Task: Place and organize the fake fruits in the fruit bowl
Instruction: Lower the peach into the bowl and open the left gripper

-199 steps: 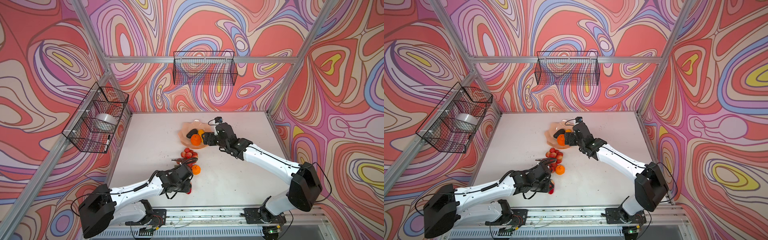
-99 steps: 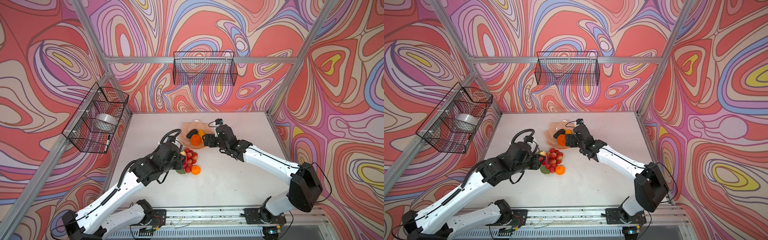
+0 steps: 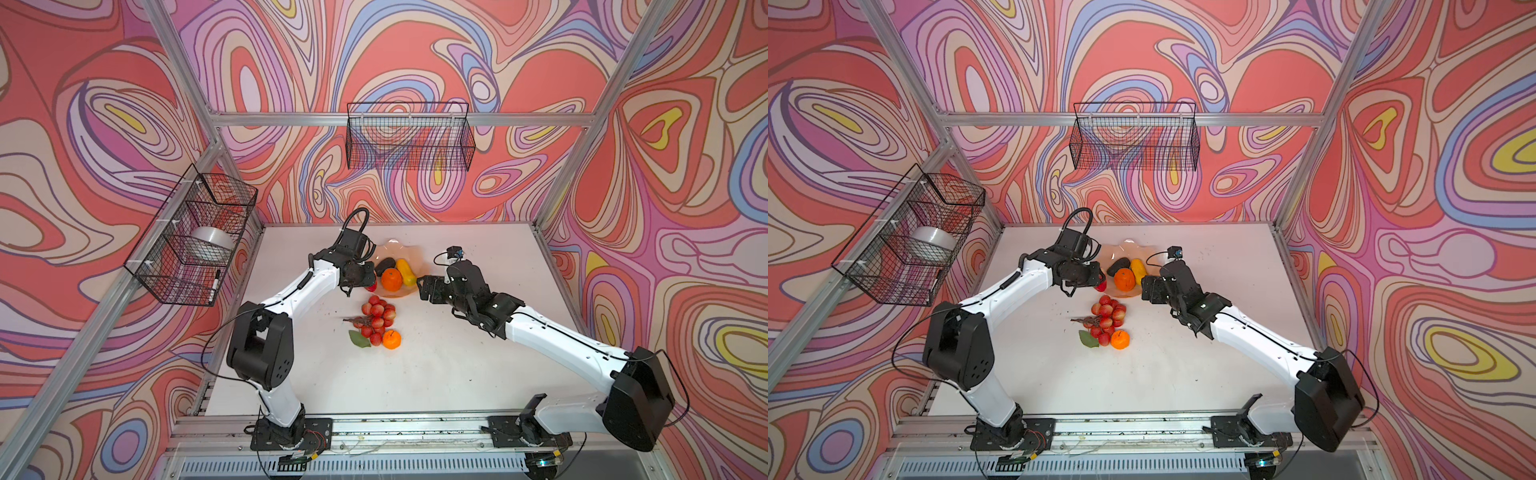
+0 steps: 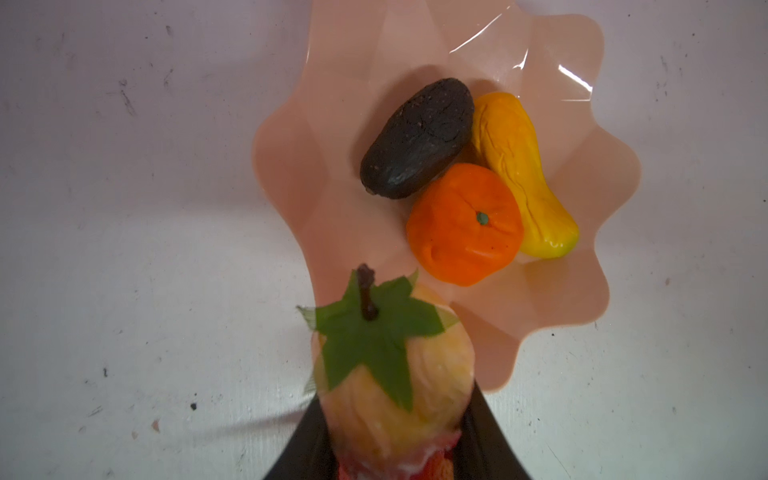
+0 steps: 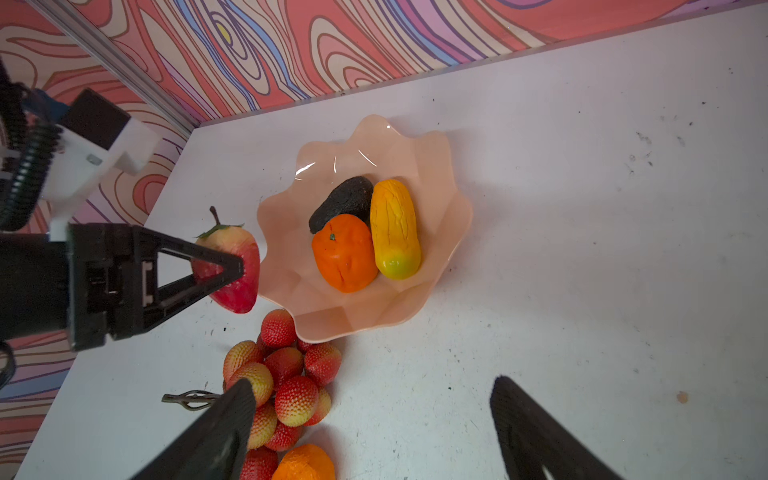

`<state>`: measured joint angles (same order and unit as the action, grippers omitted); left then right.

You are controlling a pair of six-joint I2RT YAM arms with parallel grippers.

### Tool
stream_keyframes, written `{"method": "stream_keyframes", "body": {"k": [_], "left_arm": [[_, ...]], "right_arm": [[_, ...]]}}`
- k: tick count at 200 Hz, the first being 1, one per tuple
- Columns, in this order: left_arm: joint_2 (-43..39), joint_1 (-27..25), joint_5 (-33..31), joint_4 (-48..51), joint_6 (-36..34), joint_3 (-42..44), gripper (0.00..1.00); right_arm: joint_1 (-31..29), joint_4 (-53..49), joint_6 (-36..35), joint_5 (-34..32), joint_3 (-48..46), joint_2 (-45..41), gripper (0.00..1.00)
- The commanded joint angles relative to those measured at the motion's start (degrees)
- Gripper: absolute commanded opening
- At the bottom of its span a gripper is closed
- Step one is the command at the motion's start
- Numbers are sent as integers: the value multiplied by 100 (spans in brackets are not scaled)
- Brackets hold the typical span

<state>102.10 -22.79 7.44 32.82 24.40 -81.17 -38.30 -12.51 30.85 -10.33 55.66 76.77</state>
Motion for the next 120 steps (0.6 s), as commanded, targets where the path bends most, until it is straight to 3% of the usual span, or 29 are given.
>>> {"method": "stream_keyframes", "body": {"k": [1,48,120], "left_arm": [[324,-3,95,-164,49,-279,23],[1060,3,-38,207,206,-889,25],[1010,23,203,162,430,-900,62]], "right_arm": [[34,-26,104,-58,-115,-34,93],[34,-11,236,166,-167,167,92],[25,-7,342,768,-325,420,90]]}}
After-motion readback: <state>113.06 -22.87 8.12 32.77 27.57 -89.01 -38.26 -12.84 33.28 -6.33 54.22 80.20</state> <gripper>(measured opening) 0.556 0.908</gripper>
